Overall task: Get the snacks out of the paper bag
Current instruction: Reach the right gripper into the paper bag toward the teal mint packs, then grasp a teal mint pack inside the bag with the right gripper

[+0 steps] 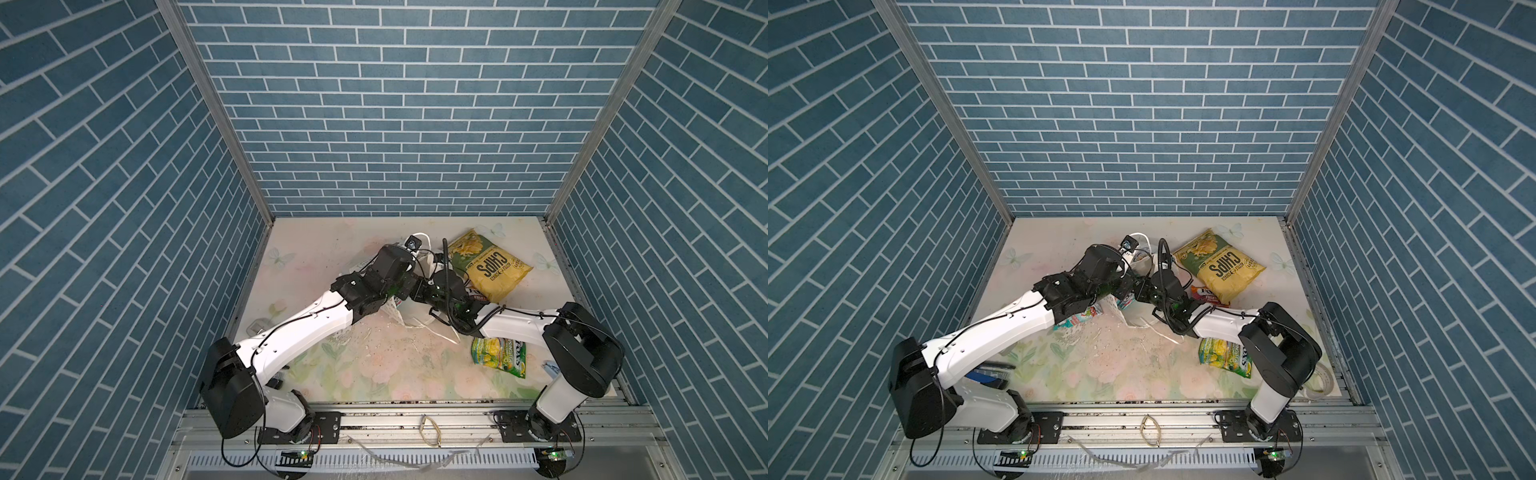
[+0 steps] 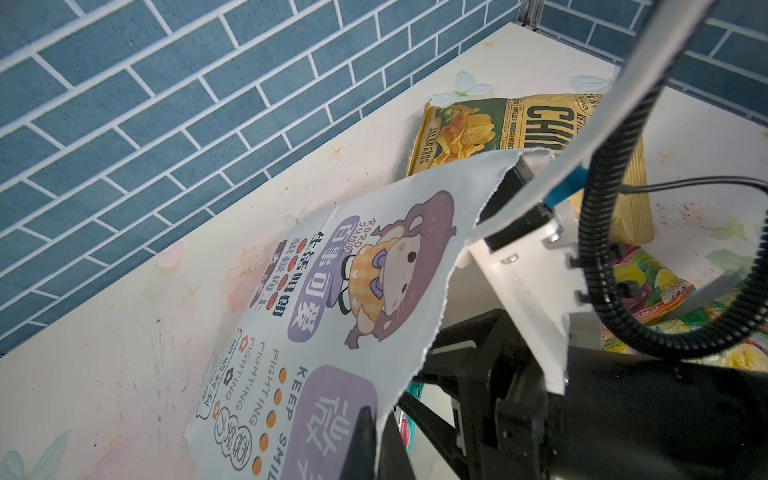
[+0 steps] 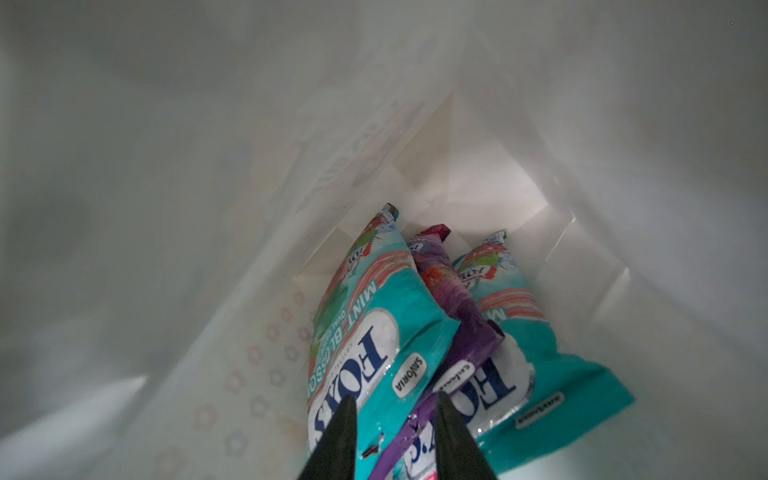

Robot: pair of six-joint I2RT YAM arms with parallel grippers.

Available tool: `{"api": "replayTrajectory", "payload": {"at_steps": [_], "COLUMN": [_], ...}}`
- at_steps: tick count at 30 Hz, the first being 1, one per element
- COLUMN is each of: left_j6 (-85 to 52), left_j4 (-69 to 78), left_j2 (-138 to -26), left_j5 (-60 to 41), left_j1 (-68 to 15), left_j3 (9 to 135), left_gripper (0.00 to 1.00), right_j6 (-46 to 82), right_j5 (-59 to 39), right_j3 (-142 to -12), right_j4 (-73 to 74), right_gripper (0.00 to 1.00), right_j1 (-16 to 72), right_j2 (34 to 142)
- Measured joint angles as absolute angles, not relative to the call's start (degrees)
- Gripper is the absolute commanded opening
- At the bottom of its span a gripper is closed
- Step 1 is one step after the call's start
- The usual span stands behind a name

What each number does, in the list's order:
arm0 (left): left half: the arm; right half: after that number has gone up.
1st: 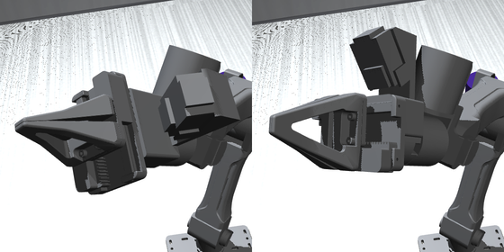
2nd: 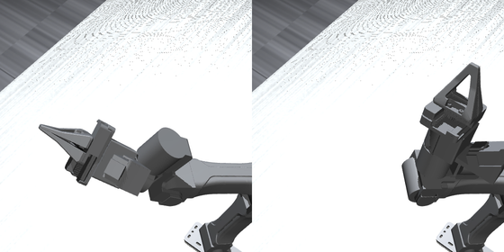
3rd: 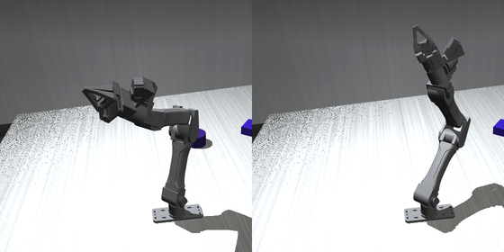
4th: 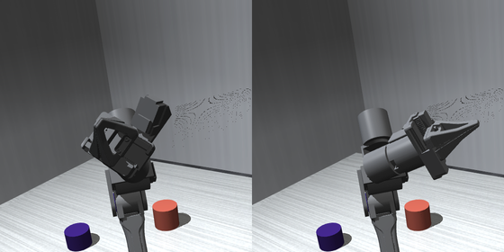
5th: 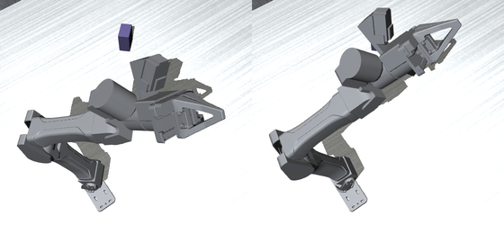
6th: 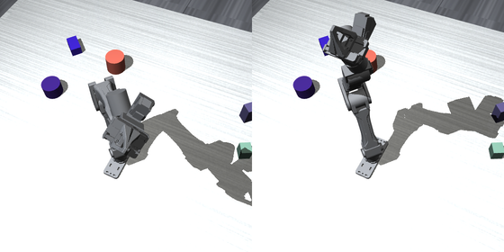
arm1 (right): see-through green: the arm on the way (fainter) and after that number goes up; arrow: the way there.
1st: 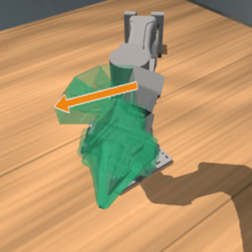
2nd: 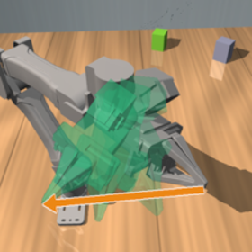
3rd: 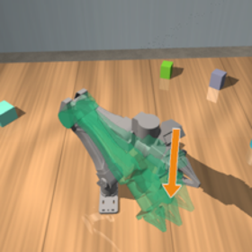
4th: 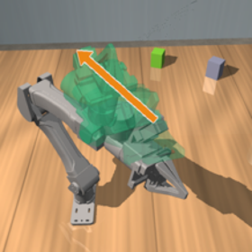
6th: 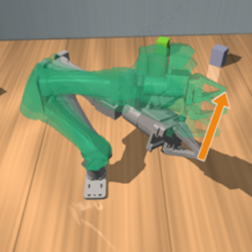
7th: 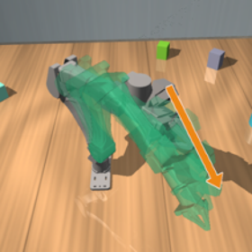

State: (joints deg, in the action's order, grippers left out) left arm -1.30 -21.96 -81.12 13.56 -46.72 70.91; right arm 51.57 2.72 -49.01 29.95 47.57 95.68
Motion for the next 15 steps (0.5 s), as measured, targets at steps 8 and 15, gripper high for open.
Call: {"api": "replayTrajectory", "payload": {"at_steps": [8, 15], "left_j6": [-1.30, -1.30], "left_j4": [-21.98, -21.98], "left_j2": [-81.12, -81.12], "left_j5": [12.95, 12.80], "left_j1": [-46.72, -46.72], "left_j3": [70.91, 70.91], "left_gripper": [0.00, 0.00], "right_j6": [51.64, 51.68], "right_j5": [2.44, 1.69], "right_j3": [-49.23, -49.82], "right_j4": [31.00, 32.62], "right_gripper": [0.35, 0.35], "right_j1": [46.41, 46.09], "right_j2": [98.39, 99.46]}}
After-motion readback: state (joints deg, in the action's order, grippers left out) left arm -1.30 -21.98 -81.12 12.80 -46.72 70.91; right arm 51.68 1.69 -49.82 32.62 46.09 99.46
